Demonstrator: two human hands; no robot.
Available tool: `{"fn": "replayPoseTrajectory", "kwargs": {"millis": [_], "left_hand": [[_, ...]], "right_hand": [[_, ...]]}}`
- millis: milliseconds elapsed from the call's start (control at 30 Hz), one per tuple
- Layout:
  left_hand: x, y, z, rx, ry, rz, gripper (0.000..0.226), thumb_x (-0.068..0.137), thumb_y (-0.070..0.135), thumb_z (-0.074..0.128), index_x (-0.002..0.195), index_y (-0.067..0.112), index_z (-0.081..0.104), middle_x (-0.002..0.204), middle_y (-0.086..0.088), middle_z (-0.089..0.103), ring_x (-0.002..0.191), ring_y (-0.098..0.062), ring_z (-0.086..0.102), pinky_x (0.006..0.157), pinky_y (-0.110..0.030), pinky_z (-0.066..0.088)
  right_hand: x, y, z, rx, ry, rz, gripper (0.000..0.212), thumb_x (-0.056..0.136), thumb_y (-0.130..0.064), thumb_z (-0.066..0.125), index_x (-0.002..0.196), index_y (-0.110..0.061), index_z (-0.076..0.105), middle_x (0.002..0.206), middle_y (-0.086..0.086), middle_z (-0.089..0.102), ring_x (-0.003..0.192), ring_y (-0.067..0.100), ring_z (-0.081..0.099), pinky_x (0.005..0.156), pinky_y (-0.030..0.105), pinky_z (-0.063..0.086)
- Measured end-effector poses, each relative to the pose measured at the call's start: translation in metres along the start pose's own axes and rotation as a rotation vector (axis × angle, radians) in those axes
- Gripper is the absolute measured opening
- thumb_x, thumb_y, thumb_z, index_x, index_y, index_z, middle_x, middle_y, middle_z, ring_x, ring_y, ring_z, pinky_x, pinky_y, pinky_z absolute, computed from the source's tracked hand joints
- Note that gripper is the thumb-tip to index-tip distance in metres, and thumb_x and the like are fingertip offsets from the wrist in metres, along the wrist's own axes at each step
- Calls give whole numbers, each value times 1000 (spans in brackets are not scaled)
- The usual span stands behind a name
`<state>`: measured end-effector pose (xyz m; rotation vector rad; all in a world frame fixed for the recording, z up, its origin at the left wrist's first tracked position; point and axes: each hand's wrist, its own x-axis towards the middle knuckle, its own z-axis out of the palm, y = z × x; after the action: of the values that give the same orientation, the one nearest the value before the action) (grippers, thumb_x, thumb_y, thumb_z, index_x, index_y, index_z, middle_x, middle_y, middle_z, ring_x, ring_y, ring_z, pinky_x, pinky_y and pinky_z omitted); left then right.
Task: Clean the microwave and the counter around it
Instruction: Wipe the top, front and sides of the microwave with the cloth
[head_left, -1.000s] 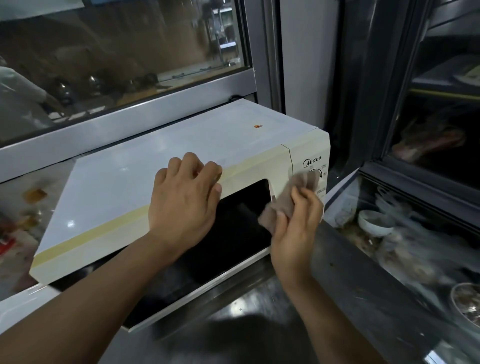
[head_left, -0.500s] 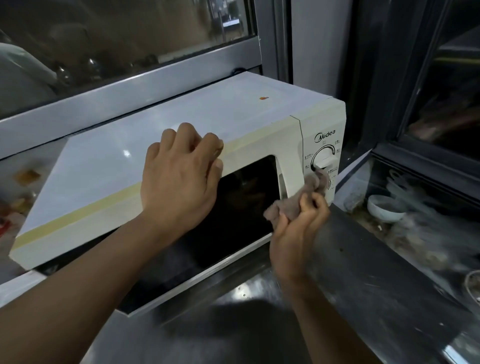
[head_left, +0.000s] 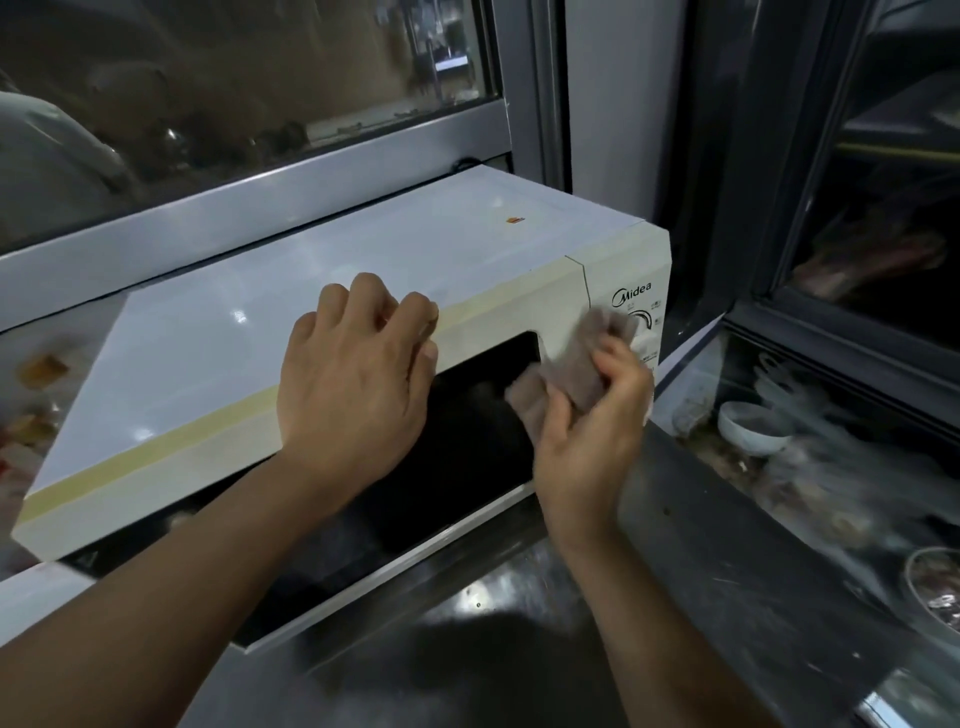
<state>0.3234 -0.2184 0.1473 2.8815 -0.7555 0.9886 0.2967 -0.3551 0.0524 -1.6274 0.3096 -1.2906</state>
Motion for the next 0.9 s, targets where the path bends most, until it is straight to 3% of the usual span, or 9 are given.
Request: {"fn": "replayPoseTrajectory", "kwargs": {"millis": [200,333,400,533,633,767,900], "left_hand": [[0,0,-1,-10,-8,-9,27,89,29,41,106,16,57,94,-7,47,83,-29,44,71,-38,36],[2,0,-5,-65,-35,-29,31,87,29,42,109,15,59,95,-8,48,87,-29,45,76,-39,35],[4,1,-8,-121,-64,-56,36,86,31,41,112,15,60,97,-7,49,91,-28,45,80,-39,34],[12,8,-16,-103,-53,-52,36,85,32,42,108,15,65,105,-8,54,98,-29,47,85,-41,34],[26,22,-16,-139,-49,6,39,87,30,40,118,20,60,113,-7,56,102,-30,48,87,-42,35],[45,37,-2,-145,-114,89,39,86,30,37,118,24,58,112,-2,54,100,-28,48,86,-39,36],[51,34,7,-78,-100,167,32,87,28,39,111,21,59,106,-3,55,88,-28,49,76,-41,40]], "right_hand": [[-4,-2,-1,12,-82,86,35,80,10,53,115,6,49,128,17,46,124,30,43,103,45,39],[-18,25,-32,-24,-243,391,37,89,5,47,124,-4,47,127,14,53,121,27,50,100,41,42],[-10,20,-41,-58,-226,295,35,85,7,52,118,-4,55,119,13,60,114,26,56,96,38,45],[24,-13,-35,-5,-20,59,29,77,9,62,104,-2,59,109,9,64,105,18,60,91,17,46],[49,-19,-18,-131,-120,70,25,79,5,62,102,-1,56,120,9,48,116,21,49,100,20,38],[59,-3,-12,-211,-212,25,28,80,6,59,105,-4,52,122,11,38,117,21,40,101,14,29],[96,27,-24,-217,-219,92,30,79,11,52,101,-8,48,115,4,32,114,20,39,98,12,32]]}}
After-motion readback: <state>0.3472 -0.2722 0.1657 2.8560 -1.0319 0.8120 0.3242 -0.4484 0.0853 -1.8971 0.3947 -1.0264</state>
